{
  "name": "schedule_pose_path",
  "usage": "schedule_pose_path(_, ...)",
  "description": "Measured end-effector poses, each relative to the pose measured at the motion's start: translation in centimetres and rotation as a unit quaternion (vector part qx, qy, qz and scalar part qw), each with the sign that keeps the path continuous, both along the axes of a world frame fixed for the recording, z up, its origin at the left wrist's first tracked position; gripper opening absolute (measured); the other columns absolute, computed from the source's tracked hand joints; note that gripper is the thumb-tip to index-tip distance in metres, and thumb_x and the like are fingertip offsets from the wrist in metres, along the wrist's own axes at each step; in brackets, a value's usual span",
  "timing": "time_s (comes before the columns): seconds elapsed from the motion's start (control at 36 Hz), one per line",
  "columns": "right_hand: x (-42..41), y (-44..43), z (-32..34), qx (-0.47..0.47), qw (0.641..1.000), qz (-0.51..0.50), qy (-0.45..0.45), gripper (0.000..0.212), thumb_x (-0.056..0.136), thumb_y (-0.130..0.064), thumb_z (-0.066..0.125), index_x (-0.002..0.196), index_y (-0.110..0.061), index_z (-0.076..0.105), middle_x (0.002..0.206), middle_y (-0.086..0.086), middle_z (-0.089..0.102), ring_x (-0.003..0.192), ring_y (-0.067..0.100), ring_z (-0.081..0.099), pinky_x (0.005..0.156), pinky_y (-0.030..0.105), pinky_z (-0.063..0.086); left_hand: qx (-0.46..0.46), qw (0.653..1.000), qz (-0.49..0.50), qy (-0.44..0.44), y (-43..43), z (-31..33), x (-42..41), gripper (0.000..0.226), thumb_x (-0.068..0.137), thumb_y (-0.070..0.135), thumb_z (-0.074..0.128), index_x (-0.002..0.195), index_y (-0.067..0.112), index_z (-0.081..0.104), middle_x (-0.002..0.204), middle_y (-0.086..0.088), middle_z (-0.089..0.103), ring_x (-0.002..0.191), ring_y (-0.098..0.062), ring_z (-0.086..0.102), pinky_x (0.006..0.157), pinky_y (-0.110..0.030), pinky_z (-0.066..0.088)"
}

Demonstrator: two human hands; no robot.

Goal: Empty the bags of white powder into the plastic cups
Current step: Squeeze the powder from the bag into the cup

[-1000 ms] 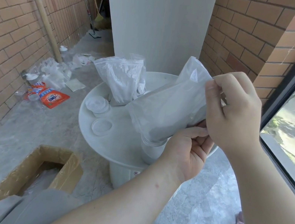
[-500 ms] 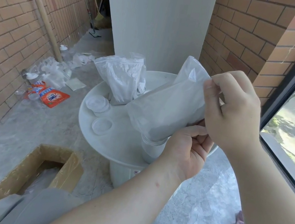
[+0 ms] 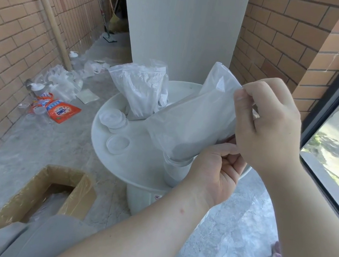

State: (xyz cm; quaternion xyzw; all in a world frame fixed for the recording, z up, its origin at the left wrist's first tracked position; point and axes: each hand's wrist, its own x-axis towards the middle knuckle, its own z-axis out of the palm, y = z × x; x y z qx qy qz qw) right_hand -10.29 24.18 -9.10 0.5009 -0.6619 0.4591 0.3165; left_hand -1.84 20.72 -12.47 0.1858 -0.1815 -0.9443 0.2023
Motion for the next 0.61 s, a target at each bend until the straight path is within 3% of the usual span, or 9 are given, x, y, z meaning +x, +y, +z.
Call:
schedule_pose_path(0.22, -0.12, 0.16, 0.14, -0.014, 1.0, -0.002, -0.002, 0.024, 0.103, -0.015, 0.05, 0.089, -0.001, 0.063, 0.087, 0.009, 0.058, 0.079, 0.03, 0.054, 0.066, 0.053, 0.047, 0.02, 1.0, 0.001, 0.002, -0.08, -0.17, -0.03, 0.038, 0.089, -0.018, 0.044, 0.069, 0.003, 0.068, 0.071, -0.004, 0.074, 0.064, -0.011, 0.072, 0.06, -0.02, 0.058)
schedule_pose_path(0.61, 0.07, 0.1, 0.35, 0.002, 1.0, 0.012, -0.005, 0.025, 0.103, -0.017, 0.049, 0.088, -0.002, 0.062, 0.087, 0.007, 0.057, 0.079, 0.029, 0.053, 0.066, 0.054, 0.047, 0.018, 1.0, -0.001, 0.004, -0.01, -0.04, -0.03, 0.044, 0.09, -0.017, 0.043, 0.063, 0.006, 0.07, 0.069, -0.001, 0.073, 0.059, -0.008, 0.07, 0.057, -0.019, 0.057)
